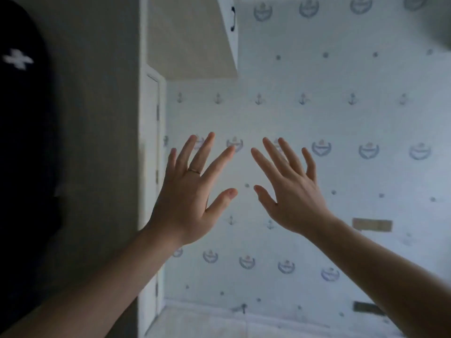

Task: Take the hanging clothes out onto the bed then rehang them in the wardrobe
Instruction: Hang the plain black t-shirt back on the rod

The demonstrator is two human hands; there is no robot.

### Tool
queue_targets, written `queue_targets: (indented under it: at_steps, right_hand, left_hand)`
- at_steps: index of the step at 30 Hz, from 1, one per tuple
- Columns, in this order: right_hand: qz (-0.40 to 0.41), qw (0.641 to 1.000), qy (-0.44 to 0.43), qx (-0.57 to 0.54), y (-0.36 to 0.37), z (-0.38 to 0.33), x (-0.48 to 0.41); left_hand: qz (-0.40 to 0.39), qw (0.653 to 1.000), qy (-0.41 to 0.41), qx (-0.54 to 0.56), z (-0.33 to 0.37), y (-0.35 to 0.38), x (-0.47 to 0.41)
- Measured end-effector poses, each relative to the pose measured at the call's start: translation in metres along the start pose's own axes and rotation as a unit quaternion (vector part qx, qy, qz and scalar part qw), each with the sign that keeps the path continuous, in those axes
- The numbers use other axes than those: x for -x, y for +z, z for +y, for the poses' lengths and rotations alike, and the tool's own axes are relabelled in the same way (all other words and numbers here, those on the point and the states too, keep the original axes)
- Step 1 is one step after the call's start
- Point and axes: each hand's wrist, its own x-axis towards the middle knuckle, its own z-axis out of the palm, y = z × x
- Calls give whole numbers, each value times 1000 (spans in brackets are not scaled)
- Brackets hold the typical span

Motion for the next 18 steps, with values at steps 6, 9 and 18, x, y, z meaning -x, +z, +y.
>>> queue_targets:
  at_steps: [6,9,18]
  right_hand:
    - [-96,991,90,-15,12,101,139]
    - [-157,978,139,-2,12,147,216]
    - [-287,889,355,26,2,239,407]
  left_hand:
    - [-94,987,-31,130,120,127,24]
    - [-156,971,-39,175,185,195,36]
    - [-309,896,-38,318,356,344,76]
